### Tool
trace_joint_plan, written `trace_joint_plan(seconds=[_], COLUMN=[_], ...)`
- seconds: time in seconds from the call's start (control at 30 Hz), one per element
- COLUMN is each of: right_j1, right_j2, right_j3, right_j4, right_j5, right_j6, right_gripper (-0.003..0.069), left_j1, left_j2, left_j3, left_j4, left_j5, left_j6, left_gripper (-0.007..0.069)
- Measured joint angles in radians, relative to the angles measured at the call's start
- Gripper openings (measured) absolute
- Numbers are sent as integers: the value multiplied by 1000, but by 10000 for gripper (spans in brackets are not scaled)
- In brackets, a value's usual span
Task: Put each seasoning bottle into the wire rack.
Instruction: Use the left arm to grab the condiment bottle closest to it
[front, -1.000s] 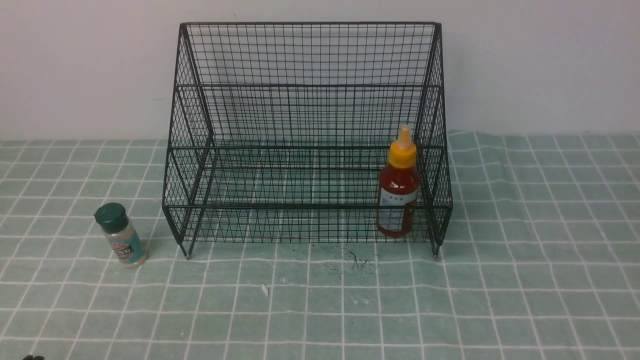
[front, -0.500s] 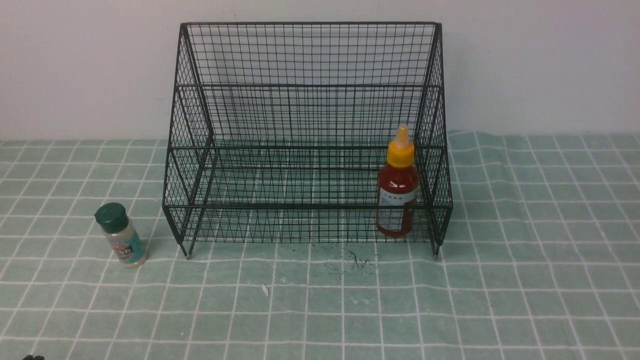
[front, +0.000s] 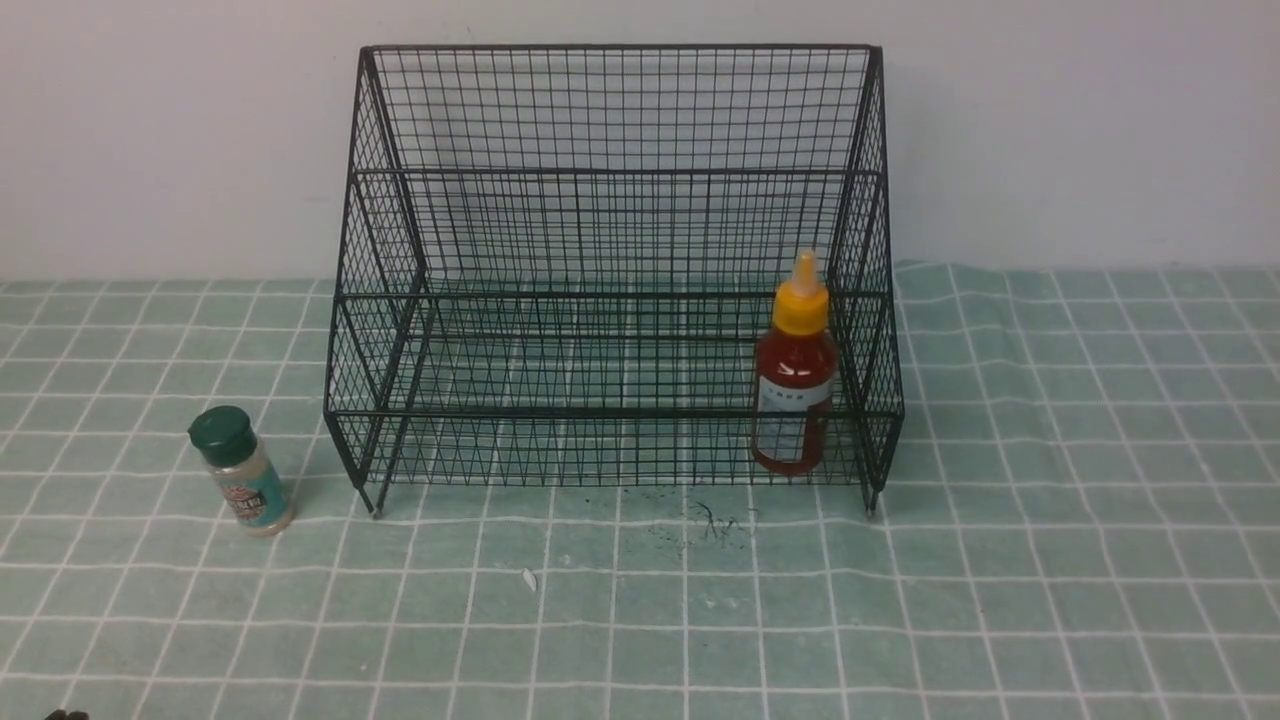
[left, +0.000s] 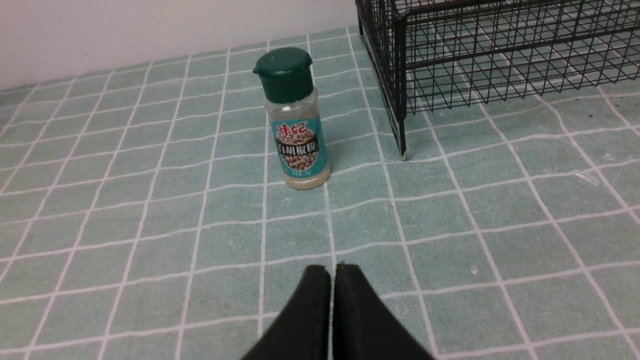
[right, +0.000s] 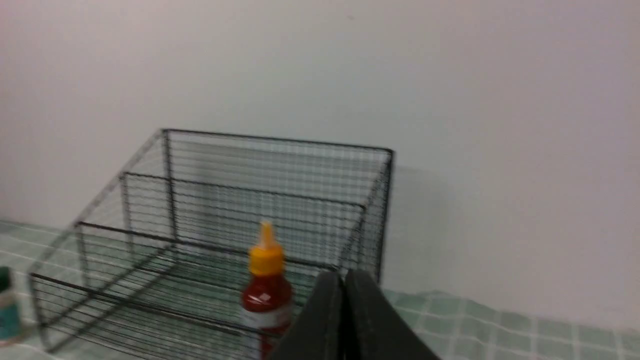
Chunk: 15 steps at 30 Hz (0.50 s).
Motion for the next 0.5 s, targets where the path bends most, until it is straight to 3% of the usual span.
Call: trace_joint_plan(seconds=[0.07,0.2,0.3,0.5], right_j1=[-106,-217,-252,-263], right_j2=[-31,-98,-149,-158], right_j3=[98,273,385,399], right_j4=[-3,-3,-1,2], right_j5=[3,15,27,5], right_j6=[0,0,0,1], right_gripper=[-13,-13,-13,-13], left_j1=[0,0,0,0], left_j2=[0,0,0,0], left_j3=[0,0,0,0], left_j4=[0,0,0,0], left_j5=[0,0,0,0], left_j6=[0,0,0,0], left_gripper=[-6,-6,-6,-6])
